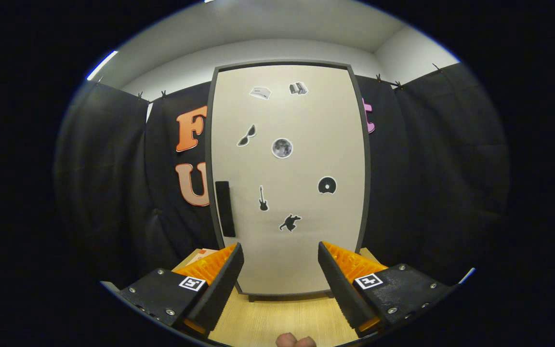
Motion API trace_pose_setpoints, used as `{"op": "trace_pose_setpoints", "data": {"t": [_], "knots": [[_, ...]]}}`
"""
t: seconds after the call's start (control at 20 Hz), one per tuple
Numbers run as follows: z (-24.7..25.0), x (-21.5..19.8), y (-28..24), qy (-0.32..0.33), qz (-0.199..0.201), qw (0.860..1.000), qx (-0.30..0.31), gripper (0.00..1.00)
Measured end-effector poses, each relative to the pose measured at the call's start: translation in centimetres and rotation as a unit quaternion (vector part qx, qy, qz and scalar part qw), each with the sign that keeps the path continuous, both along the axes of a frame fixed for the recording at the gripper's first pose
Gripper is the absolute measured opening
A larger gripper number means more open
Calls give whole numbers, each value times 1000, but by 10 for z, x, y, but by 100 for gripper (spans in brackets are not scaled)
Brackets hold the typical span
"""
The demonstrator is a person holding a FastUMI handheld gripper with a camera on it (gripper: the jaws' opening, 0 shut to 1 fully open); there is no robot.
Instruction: Open the shoe cabinet door, grab the shoes and put them into the shoe cabinet, then close the shoe cabinet door.
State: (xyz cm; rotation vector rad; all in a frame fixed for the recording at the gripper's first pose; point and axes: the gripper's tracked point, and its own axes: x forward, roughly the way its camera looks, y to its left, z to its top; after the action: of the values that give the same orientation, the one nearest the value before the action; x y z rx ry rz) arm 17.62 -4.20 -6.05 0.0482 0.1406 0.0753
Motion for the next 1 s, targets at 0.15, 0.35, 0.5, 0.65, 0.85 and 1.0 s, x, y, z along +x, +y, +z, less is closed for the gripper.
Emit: {"op": "trace_pose_setpoints", "data": {"t": [0.15, 0.35, 0.5, 0.65, 0.85, 1.0], "knots": [[3, 0, -31, 3, -5, 1000, 14, 97], [19, -7, -45, -14, -4, 999, 32, 97], [34, -15, -43, -29, -8, 999, 32, 97], [42, -33, -34, -27, -14, 999, 41, 97], [50, -55, -28, -38, -23, 999, 23, 97], [52, -61, -29, -36, -33, 998, 26, 97]]}}
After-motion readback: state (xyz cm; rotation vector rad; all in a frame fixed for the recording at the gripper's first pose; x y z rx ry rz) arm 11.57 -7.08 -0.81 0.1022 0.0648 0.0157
